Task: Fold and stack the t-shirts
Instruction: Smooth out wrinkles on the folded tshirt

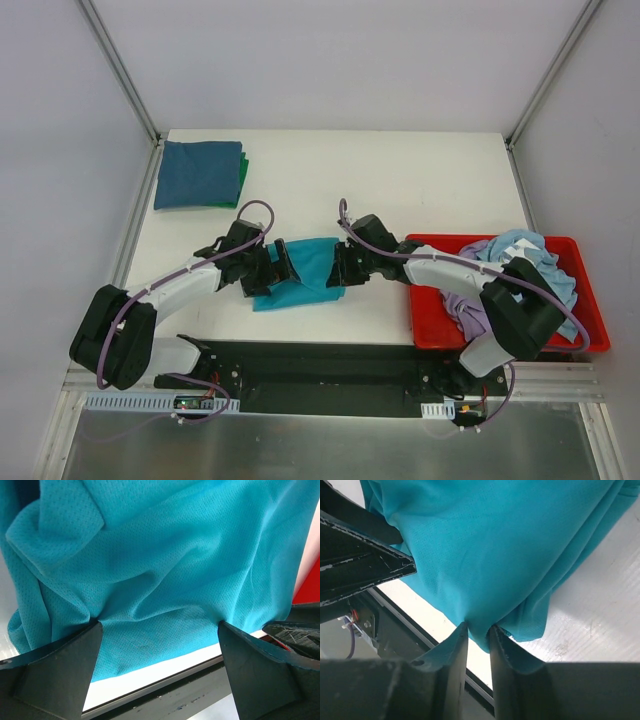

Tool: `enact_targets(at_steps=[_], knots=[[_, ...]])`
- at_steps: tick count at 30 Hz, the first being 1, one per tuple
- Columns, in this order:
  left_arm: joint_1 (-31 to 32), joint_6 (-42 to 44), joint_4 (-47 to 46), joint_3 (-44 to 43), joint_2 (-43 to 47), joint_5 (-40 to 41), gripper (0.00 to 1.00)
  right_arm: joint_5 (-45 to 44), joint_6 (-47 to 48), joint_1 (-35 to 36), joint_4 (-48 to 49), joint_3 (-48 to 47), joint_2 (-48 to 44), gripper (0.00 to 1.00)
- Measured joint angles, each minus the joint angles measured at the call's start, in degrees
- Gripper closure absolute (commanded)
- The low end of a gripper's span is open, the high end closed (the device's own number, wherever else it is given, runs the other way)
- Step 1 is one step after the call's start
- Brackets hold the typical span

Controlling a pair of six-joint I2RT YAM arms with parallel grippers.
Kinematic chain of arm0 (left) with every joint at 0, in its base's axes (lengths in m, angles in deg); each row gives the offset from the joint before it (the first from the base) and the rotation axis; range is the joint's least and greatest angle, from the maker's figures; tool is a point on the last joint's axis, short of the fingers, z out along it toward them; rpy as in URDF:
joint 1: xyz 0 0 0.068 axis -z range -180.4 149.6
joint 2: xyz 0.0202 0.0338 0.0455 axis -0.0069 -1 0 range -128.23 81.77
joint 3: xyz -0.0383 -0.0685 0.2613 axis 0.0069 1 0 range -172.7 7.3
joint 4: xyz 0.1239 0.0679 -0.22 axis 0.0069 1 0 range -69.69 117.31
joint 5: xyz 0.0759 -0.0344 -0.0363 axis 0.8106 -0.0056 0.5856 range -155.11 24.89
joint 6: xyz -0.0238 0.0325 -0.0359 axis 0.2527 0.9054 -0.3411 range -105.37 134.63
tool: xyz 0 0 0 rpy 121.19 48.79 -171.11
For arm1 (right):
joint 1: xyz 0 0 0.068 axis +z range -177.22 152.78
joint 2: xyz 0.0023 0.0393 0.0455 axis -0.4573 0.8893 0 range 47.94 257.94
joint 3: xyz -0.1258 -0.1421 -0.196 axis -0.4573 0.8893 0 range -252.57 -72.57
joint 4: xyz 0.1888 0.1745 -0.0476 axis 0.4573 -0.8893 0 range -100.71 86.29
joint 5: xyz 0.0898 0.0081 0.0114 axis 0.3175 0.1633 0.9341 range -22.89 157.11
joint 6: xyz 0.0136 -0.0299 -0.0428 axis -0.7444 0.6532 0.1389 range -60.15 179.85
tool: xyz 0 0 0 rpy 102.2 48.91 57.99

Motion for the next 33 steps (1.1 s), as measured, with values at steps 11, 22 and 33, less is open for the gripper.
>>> enact_targets(at_steps=[11, 22, 33], knots=[[0.00, 0.04, 0.37, 0.00, 0.09, 2.29, 0.01, -4.87, 2.89, -0.48, -8.26, -2.86, -1.07, 1.00], [0.00, 0.22, -0.11, 1.31, 1.05, 2.21, 0.01, -5.77, 6.08, -1.90, -14.67, -8.48, 0.48, 0.94], [0.00, 1.92, 1.20, 1.97, 2.95, 0.90, 0.01, -8.72, 9.01, -4.04, -16.65, -8.41, 1.60, 0.34]])
